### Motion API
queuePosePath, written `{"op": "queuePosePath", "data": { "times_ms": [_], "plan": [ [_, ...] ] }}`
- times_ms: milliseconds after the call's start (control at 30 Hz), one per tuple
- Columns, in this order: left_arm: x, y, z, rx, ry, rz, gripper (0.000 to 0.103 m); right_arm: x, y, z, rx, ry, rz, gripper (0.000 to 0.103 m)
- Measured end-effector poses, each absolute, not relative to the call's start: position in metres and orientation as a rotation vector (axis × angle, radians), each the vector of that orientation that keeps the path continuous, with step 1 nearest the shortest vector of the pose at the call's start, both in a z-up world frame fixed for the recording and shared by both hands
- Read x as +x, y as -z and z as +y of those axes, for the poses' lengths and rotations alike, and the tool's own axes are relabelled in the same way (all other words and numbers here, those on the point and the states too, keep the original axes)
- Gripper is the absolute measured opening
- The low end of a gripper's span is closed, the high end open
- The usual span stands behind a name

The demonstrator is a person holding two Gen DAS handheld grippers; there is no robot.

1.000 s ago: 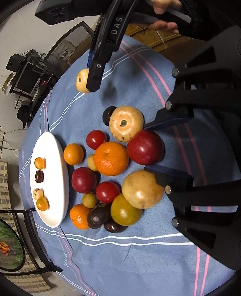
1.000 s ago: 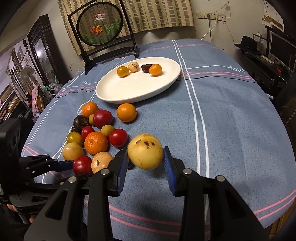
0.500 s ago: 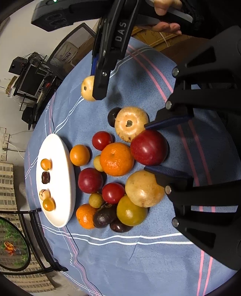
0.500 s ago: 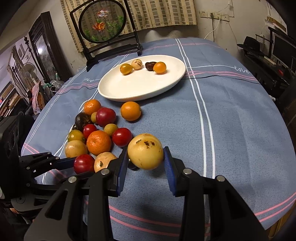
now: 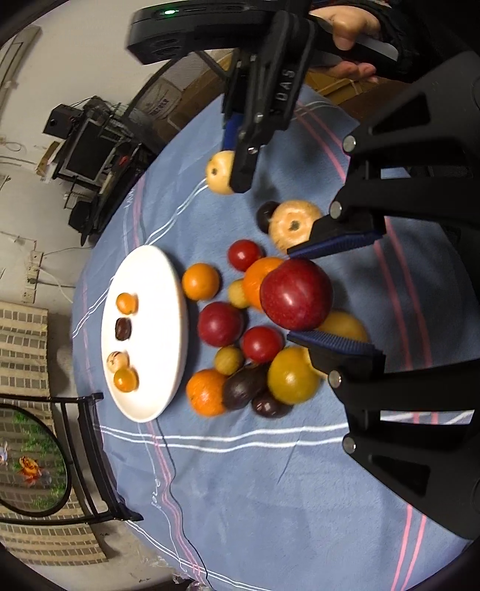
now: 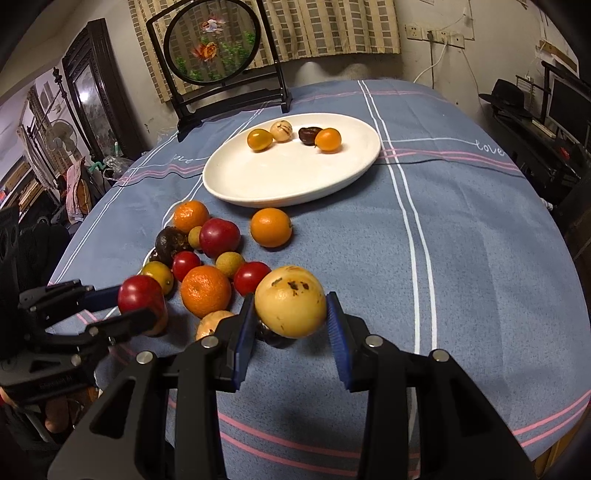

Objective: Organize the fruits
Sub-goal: 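Carry both held fruits onto the white plate and open both grippers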

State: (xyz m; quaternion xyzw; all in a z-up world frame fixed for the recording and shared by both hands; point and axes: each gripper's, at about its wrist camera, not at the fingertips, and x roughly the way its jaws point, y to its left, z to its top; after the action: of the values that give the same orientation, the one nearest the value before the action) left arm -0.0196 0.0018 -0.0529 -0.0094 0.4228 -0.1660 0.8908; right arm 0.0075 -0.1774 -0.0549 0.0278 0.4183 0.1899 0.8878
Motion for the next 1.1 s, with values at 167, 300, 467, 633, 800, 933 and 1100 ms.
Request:
{"op": "queuePosePath", "data": {
  "times_ms": [167,300,467,633,800,933,1100],
  "plan": [
    [-0.004,0.04,0.012,-0.031,0.328,0.846,0.04,0.015,0.051,-0.169,0.05,-0.406,0.862,0.039],
    [0.025,0.029,0.018,-0.025,0.316,0.836,0.04,0.036,0.039,-0.16,0.033,-0.422,0.852,0.039],
    [0.091,0.012,0.022,-0.014,0.309,0.848,0.04,0.087,0.009,-0.138,-0.024,-0.456,0.825,0.038],
    [0.17,0.013,0.026,0.002,0.235,0.879,0.04,0.168,0.007,-0.109,-0.102,-0.438,0.84,0.038],
    [0.226,0.034,0.037,-0.041,0.191,0.956,0.04,0.232,0.046,-0.083,-0.102,-0.488,0.974,0.038],
    [0.244,0.048,0.043,-0.063,0.192,0.991,0.04,0.248,0.063,-0.07,-0.159,-0.473,0.995,0.038],
    [0.257,0.05,0.044,-0.066,0.185,0.997,0.041,0.259,0.063,-0.061,-0.219,-0.478,0.959,0.058]
  ]
}}
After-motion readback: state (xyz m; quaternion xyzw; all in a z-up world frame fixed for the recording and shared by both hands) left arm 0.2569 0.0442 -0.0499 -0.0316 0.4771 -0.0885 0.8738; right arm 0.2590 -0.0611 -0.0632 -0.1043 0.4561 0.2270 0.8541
